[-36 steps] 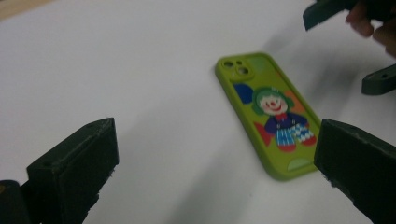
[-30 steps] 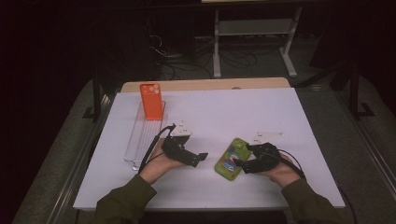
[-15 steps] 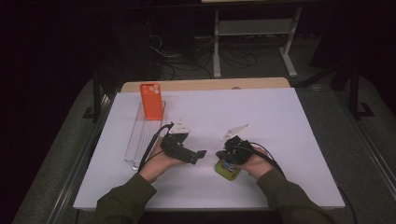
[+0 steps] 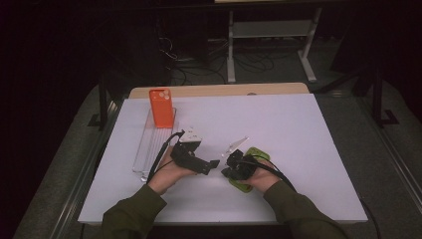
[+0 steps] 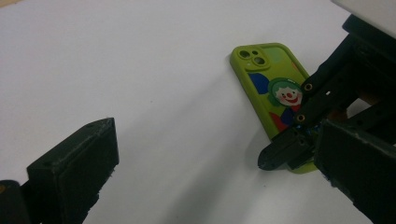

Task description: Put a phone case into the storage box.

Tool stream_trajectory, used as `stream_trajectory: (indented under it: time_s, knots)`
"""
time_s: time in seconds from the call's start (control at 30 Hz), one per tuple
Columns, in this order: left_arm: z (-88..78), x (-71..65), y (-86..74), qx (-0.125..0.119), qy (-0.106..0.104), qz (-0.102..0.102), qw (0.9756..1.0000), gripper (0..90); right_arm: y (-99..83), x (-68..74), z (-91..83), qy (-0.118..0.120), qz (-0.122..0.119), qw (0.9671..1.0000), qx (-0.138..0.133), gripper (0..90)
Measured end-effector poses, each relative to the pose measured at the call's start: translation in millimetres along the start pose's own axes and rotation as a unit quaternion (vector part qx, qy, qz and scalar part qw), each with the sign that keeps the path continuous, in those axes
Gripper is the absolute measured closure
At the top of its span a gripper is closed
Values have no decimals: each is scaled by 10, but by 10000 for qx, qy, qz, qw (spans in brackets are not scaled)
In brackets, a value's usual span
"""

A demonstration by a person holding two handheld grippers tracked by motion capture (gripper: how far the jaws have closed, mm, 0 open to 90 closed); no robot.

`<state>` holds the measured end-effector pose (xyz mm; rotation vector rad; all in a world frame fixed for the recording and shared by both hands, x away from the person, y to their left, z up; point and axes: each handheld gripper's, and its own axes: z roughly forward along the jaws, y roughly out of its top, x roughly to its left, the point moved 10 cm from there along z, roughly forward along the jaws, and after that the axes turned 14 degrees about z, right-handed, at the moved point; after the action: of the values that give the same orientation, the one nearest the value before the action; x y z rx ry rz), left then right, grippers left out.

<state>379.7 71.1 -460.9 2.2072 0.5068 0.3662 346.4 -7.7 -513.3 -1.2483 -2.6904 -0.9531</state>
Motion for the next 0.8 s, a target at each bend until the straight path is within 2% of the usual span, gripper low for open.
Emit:
stream_trajectory:
  time_s: [0.17,0.2,0.23,0.37,0.8]
  knots:
    - [-2,-4,-4,25,-9,23,10000,0,-65,-32,-36,-98,-102,9999,62,889]
    - [-1,-5,-3,23,-9,16,10000,0,-80,-13,-49,-67,-11,9999,75,889]
    - [0,-7,-3,27,-10,17,10000,0,-96,-42,-57,-147,-92,9998,83,889]
    - [1,-9,-3,31,-18,24,10000,0,-180,-79,-123,-179,-7,9998,103,889]
    - [10,-14,1,38,-18,36,10000,0,-470,-443,-424,-492,312,9983,46,889]
